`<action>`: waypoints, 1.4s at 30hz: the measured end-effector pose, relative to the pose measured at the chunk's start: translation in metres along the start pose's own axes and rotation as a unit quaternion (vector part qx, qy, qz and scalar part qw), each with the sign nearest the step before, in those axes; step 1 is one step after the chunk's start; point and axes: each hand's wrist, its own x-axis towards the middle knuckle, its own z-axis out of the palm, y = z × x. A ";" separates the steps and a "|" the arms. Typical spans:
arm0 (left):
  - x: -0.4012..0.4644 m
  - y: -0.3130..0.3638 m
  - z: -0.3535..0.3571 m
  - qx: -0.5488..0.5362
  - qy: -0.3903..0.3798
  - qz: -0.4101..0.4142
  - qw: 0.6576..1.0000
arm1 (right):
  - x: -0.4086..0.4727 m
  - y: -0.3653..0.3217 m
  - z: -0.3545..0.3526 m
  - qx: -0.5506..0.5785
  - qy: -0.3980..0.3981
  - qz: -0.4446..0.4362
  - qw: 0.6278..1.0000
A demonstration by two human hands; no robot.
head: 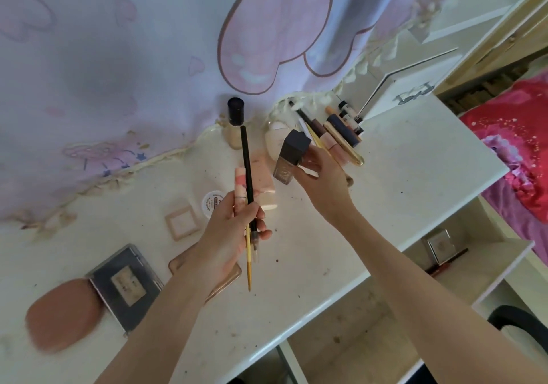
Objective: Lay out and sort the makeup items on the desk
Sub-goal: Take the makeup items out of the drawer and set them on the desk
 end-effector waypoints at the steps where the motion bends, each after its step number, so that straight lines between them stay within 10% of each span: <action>1: -0.003 -0.002 0.002 0.007 -0.006 0.000 1.000 | -0.005 0.002 -0.002 0.002 0.016 0.013 1.000; 14: -0.009 -0.022 0.088 0.070 -0.111 0.047 0.990 | -0.068 0.049 -0.057 0.058 0.001 0.108 0.993; 23: 0.053 -0.038 0.159 0.008 -0.003 -0.023 1.000 | -0.078 0.074 -0.088 0.203 -0.131 0.227 0.943; 35: 0.082 -0.030 0.173 0.140 0.003 -0.006 0.990 | -0.028 0.088 -0.103 0.263 -0.042 0.225 0.937; 42: 0.092 -0.036 0.147 0.324 0.104 0.042 0.939 | 0.024 0.084 -0.101 0.061 0.028 0.187 0.980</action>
